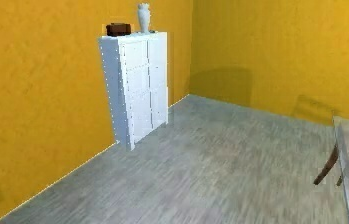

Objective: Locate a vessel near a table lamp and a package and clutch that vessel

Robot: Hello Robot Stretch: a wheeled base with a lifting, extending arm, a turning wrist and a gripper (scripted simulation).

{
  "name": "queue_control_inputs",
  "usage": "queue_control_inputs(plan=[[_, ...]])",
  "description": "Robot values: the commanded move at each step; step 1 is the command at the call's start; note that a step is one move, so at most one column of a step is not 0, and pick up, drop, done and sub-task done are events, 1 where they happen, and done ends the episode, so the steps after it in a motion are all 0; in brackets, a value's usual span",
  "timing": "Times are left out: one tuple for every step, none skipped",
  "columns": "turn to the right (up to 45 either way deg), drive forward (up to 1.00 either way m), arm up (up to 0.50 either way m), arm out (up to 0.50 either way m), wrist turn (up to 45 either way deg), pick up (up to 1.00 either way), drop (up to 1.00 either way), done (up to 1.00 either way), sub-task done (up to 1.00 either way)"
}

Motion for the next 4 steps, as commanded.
queue_control_inputs(plan=[[30.0,0.0,0.0,0.0,0.0,0.0,0.0,0.0,0.0],[0.0,0.55,0.0,0.0,0.0,0.0,0.0,0.0,0.0],[-45.0,0.0,0.0,0.0,0.0,0.0,0.0,0.0,0.0],[-42.0,0.0,0.0,0.0,0.0,0.0,0.0,0.0,0.0]])
